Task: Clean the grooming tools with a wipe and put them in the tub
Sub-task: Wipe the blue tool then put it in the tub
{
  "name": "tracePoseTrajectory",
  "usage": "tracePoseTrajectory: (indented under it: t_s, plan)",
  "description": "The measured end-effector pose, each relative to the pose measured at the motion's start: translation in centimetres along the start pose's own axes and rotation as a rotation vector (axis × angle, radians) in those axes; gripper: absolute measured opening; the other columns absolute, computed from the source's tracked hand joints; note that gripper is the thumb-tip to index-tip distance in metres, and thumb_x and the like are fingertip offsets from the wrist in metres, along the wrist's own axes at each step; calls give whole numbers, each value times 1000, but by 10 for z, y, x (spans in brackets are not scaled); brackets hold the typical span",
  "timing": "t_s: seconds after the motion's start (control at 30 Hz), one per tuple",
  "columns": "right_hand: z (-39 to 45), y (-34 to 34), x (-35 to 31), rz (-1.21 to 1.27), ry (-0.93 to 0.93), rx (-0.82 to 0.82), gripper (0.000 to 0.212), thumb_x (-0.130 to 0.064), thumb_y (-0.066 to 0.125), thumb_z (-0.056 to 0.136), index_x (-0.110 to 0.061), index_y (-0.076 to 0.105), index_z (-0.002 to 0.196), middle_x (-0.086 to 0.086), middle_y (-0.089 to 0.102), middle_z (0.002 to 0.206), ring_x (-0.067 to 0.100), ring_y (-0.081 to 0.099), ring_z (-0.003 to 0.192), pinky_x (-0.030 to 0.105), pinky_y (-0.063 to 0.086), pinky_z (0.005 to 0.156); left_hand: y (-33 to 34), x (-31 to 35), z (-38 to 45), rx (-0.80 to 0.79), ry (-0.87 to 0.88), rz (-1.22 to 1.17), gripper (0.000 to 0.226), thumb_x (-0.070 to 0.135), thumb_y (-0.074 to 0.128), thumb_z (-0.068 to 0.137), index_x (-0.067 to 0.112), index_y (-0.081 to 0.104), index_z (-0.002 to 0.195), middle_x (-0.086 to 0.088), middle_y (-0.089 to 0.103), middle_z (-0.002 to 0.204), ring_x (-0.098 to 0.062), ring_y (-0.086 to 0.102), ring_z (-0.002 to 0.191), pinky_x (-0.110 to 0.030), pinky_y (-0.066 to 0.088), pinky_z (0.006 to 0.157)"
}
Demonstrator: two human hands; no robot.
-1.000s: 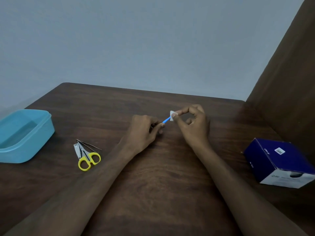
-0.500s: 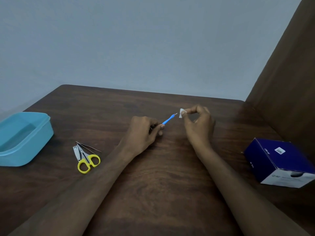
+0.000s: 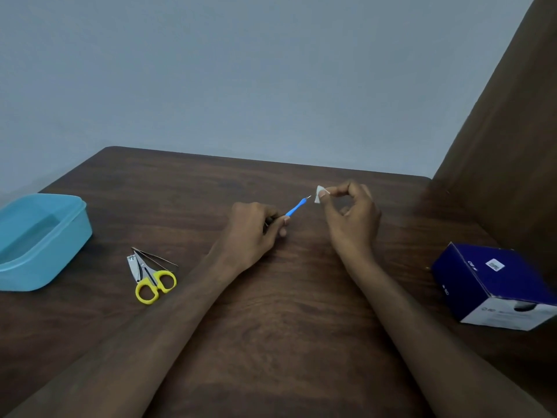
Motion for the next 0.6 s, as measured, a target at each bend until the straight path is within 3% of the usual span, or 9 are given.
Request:
tracePoseTrajectory:
  t_s: [0.13, 0.3, 0.5, 0.6]
  plan:
    - [-9, 20, -13, 19, -91, -176, 23, -41, 82, 89, -28, 67, 77, -10, 65, 94, 10, 48, 53, 27, 41, 55, 3, 0, 1, -27, 5, 3, 24, 28, 71, 102, 22, 81, 82, 13, 79, 78, -4, 70, 68, -14, 48, 66]
    - [-1, -2, 0, -126, -12, -1, 23, -41, 76, 94, -28, 63, 81, -10, 65, 95, 17, 61, 69, 31, 38, 65, 3, -4, 1, -14, -25, 7, 26, 27, 70, 103, 21, 80, 79, 16, 78, 76, 0, 64, 62, -8, 42, 61]
    - [-11, 21, -20, 5, -123, -180, 21, -41, 83, 89, -27, 70, 81, -12, 62, 93, 9, 50, 55, 31, 45, 57, 4, -5, 2, -22, -14, 4, 23, 28, 71, 102, 23, 82, 82, 14, 78, 76, -4, 70, 69, -11, 46, 66]
    - [-3, 9, -3, -120, -37, -78, 22, -44, 79, 91, -27, 68, 82, -13, 62, 94, 11, 58, 65, 32, 45, 61, 3, -2, 1, -11, 4, 7, 23, 26, 71, 102, 21, 81, 81, 15, 78, 74, -4, 69, 77, -5, 41, 65]
Point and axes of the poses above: each hand's wrist, its own z-axis towards the middle knuckle, its own y-axis out of the palm, x = y × z, the point moved 10 cm from there along z, towards the middle knuckle
